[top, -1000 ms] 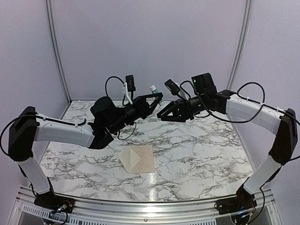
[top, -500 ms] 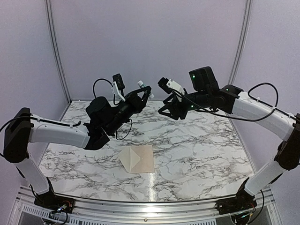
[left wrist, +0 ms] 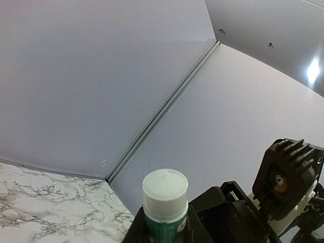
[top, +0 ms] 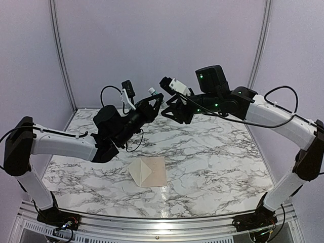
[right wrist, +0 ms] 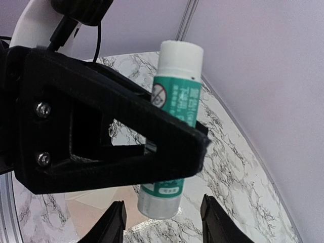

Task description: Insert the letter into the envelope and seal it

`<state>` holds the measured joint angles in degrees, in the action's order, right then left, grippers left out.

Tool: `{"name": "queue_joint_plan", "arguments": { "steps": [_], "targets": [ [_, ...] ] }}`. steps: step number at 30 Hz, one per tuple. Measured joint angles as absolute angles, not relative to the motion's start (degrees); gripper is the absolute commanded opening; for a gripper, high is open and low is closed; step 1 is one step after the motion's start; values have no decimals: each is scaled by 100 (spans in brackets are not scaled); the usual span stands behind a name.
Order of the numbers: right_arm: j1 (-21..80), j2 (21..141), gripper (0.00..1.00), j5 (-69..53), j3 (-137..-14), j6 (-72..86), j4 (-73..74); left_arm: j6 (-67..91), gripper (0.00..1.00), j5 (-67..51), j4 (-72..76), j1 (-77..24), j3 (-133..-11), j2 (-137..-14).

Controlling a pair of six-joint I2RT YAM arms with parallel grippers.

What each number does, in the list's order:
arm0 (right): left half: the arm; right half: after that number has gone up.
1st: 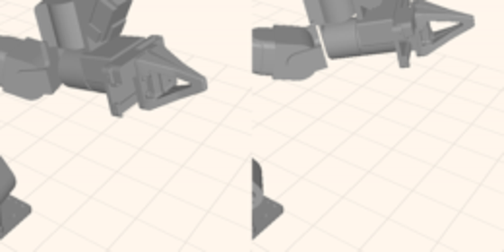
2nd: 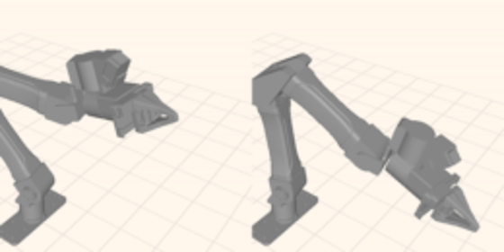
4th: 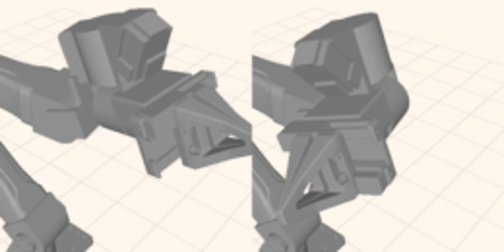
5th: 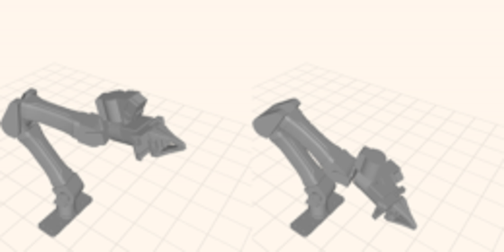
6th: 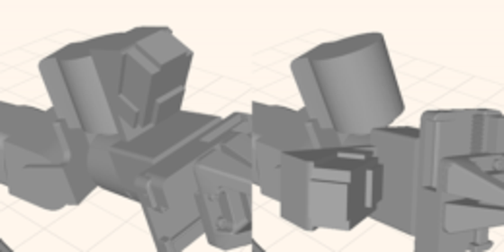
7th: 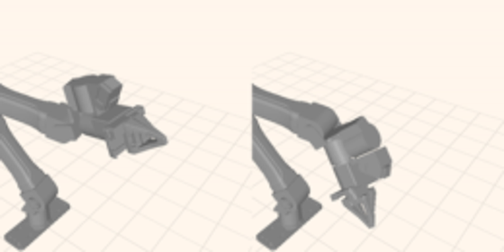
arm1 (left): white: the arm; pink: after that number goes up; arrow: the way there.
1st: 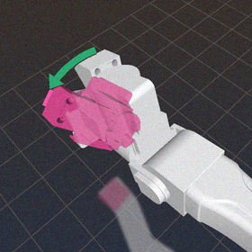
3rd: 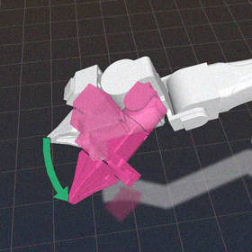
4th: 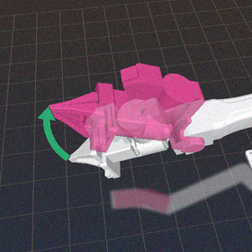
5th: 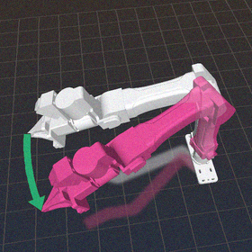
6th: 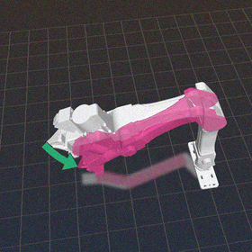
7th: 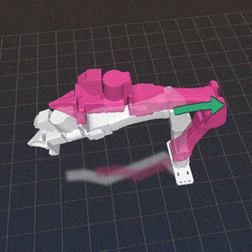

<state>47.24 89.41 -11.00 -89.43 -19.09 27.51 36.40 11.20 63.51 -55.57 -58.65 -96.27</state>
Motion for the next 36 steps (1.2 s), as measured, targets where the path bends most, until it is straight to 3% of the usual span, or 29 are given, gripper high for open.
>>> {"name": "queue_joint_plan", "arguments": {
  "steps": [10,15,22,29,32,36],
  "targets": [
    [4727,8941,40,-1096,-8943,-1935,2738,3645,0,1050,6351,-5579,-5865,-9638],
    [4735,8941,30,-1098,-8943,-1951,2689,3645,0,1004,6348,-5579,-5865,-9653],
    [4735,8967,9,-1153,-8943,-1962,2679,3653,0,1009,6357,-5572,-5889,-9708],
    [4698,8978,4,-1378,-8943,-1911,2714,3667,0,993,6372,-5564,-5902,-9747],
    [4451,8978,5,-2163,-8956,-1883,2783,3673,0,808,6401,-5551,-5920,-9760],
    [3863,9032,4,-4064,-8956,-1702,2921,3662,0,368,6460,-5551,-6062,-9843]
  ]
}}
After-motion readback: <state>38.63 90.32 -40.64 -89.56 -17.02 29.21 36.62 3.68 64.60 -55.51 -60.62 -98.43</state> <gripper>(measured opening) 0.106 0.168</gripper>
